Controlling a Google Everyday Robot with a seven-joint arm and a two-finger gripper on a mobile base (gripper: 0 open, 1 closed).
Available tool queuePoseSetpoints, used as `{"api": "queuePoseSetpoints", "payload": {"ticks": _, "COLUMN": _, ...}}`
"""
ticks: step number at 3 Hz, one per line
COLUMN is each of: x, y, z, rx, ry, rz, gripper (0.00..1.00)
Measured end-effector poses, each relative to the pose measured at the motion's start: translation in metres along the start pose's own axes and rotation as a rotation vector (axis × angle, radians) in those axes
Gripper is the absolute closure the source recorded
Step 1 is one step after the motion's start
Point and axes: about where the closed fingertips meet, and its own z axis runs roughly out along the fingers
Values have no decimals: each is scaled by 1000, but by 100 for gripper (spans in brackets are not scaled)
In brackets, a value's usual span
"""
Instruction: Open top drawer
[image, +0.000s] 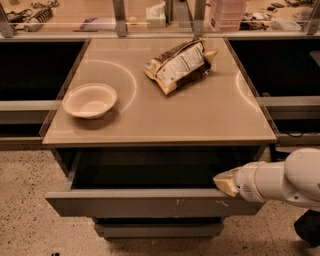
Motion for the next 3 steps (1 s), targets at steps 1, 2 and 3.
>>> {"api": "queuePoseSetpoints", "payload": {"ticks": 1, "x": 17, "y": 17, "z": -9, "rx": -64, "ry": 62, "rz": 75, "gripper": 100}}
{"api": "queuePoseSetpoints", "payload": {"ticks": 2, "x": 26, "y": 29, "z": -17, "rx": -116, "ry": 82, "rz": 133, "gripper": 100}}
{"api": "queuePoseSetpoints", "payload": {"ticks": 3, "x": 31, "y": 36, "z": -24, "rx": -141, "ry": 80, "rz": 172, "gripper": 100}}
